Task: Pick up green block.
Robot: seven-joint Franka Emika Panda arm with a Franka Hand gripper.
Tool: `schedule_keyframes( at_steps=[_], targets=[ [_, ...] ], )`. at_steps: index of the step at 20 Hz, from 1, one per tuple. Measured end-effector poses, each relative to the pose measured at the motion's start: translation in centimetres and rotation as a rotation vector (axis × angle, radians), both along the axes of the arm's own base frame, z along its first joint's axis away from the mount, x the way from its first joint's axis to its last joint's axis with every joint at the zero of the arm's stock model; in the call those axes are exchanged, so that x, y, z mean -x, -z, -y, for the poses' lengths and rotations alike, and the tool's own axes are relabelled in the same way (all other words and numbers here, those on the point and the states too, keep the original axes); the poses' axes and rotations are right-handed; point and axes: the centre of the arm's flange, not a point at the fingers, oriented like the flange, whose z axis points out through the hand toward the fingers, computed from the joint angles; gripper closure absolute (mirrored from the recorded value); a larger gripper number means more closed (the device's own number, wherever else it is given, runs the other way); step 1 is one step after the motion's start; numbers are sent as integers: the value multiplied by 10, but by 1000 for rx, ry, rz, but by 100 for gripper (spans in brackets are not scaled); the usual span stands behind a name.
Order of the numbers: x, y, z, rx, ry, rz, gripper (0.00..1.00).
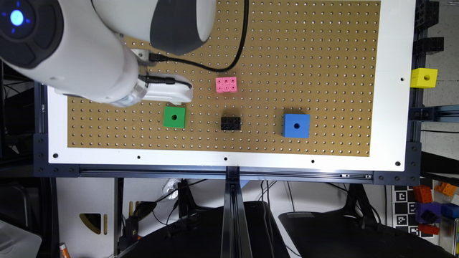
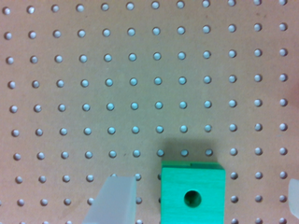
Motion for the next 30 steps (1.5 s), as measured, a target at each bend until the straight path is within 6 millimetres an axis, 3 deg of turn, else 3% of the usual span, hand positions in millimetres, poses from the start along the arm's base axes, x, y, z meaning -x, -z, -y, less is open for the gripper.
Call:
schedule_keyframes(
  at_steps=[7, 12, 16, 24, 30],
  targets=[
    [-7, 33, -2, -9, -6, -24, 0],
    [-13, 45, -5, -15, -13, -34, 0],
    [-15, 83, -5, -18, -13, -40, 0],
    [-19, 123, -4, -23, -13, -49, 0],
    [-24, 121, -6, -22, -18, -37, 0]
  ],
)
